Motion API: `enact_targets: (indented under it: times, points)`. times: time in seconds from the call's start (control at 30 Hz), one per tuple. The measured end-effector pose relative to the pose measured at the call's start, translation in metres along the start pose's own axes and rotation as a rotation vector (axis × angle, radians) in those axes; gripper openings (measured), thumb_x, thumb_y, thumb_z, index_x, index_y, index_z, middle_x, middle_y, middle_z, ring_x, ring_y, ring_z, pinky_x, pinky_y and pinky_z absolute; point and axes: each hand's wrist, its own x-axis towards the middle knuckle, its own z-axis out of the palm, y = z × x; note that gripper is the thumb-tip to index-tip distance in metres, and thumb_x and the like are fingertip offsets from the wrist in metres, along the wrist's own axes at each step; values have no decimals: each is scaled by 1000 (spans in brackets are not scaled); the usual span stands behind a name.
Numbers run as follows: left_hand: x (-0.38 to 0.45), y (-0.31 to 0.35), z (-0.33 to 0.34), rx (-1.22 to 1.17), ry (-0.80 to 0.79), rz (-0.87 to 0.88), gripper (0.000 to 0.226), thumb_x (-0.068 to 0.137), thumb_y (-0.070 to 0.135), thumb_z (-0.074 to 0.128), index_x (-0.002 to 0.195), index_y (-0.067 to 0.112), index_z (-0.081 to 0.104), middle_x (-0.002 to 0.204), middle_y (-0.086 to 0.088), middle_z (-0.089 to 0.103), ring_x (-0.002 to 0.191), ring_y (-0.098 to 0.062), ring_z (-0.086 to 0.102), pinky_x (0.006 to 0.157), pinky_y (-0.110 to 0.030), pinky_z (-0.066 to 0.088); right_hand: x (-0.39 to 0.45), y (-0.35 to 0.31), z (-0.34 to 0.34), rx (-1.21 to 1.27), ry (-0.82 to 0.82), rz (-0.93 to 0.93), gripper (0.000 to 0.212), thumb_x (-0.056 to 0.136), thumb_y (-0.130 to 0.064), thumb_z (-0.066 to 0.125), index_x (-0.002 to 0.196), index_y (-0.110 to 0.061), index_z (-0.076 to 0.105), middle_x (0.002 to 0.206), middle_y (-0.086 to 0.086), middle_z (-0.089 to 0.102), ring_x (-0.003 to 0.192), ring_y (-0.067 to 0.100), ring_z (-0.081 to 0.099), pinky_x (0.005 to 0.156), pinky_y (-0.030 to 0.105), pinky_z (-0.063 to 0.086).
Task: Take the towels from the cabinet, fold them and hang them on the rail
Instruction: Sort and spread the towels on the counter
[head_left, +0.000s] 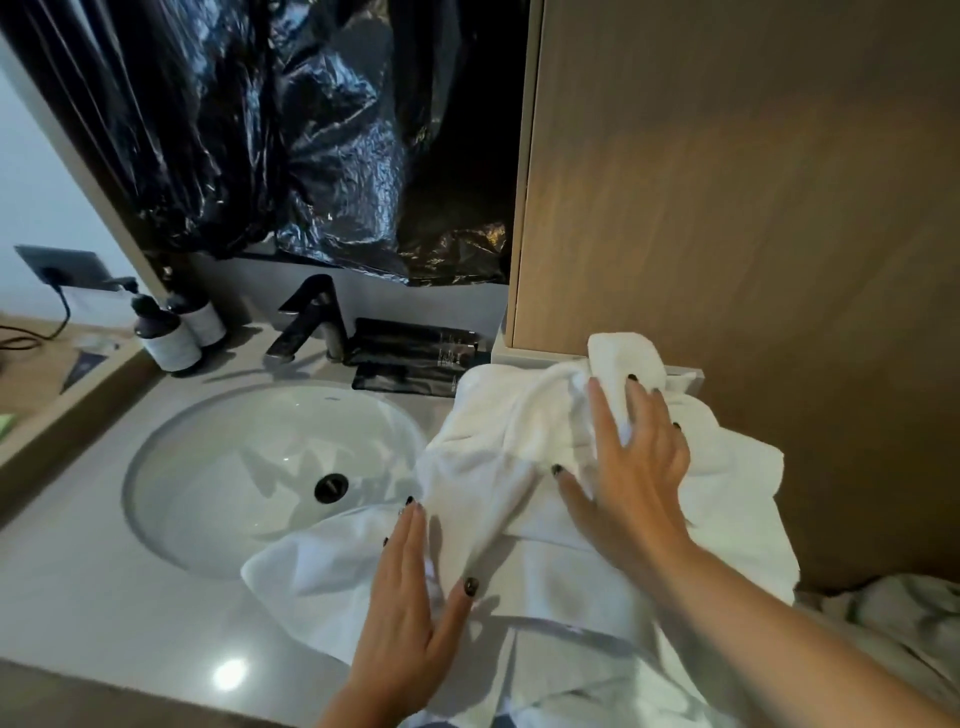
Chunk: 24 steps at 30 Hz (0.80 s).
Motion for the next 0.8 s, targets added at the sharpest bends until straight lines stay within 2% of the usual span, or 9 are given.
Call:
enact_targets:
  times: [0.1, 0.2, 0.3, 0.37, 0.43, 0.53, 0.6, 0.7, 0.8]
  points:
    - [0, -16, -3, 108, -117, 96, 94, 89, 77, 33, 153, 33, -20, 163, 14, -19, 150, -7, -12, 121, -27, -7, -55, -25, 8, -12, 50, -178, 87, 79, -45, 58, 156, -27, 22, 160, 15, 17, 149, 36, 12, 111, 60, 13]
    - [-1, -26, 2, 240, -251, 98, 118, 79, 91, 29, 153, 14, -21, 160, 2, -31, 148, -15, -25, 122, -40, -9, -101, -37, 28, -159, -54, -345, 91, 73, -50, 61, 154, -28, 28, 161, 15, 19, 146, 37, 21, 104, 62, 23]
    - [-7, -35, 12, 259, -303, 97, 121, 76, 90, 38, 157, 10, -3, 164, -6, -14, 151, -19, -17, 123, -42, -2, -117, -33, 44, -326, -194, -373, 82, 73, -51, 60, 148, -25, 40, 162, 16, 14, 146, 39, 17, 101, 65, 23]
    - [-9, -40, 15, 314, -301, 105, 105, 82, 81, 42, 156, 9, 20, 164, -14, 12, 152, -25, 3, 119, -43, 8, -117, -30, 46, -391, -270, -326, 83, 69, -49, 73, 144, -25, 48, 160, 16, 23, 146, 38, 20, 102, 67, 22]
    - [-9, -40, 15, 373, -274, 152, 76, 83, 69, 47, 139, 17, 48, 153, -20, 38, 143, -32, 26, 112, -48, 19, -111, -30, 43, -428, -305, -275, 81, 68, -45, 80, 141, -25, 52, 157, 17, 30, 145, 38, 25, 102, 68, 21]
    - [-10, -39, 12, 387, -210, 195, 42, 82, 53, 47, 108, 30, 71, 138, -16, 52, 130, -31, 41, 101, -52, 41, -90, -29, 33, -440, -328, -138, 83, 52, -42, 91, 129, -27, 63, 150, 20, 42, 137, 42, 40, 101, 68, 26]
    - [-9, -40, 7, 375, -218, 183, 37, 81, 47, 44, 98, 38, 75, 133, -11, 60, 126, -26, 44, 91, -50, 50, -77, -34, 20, -468, -369, -58, 84, 42, -47, 94, 120, -28, 68, 146, 21, 47, 132, 44, 47, 96, 68, 37]
    - [-4, -41, -5, 308, -225, 167, 38, 84, 46, 41, 94, 39, 77, 130, -5, 65, 128, -20, 46, 88, -49, 52, -70, -44, 12, -528, -383, -28, 75, 76, -42, 78, 143, -34, 44, 163, 16, 11, 149, 39, 15, 110, 64, 25]
    - [-8, -34, -31, 116, -252, 125, 43, 97, 43, 34, 117, 33, 71, 146, 16, 43, 142, -10, 34, 113, -47, 36, -68, -46, 8, -483, -410, 55, 71, 92, -45, 62, 151, -40, 23, 164, 5, -11, 151, 33, -1, 116, 60, 16]
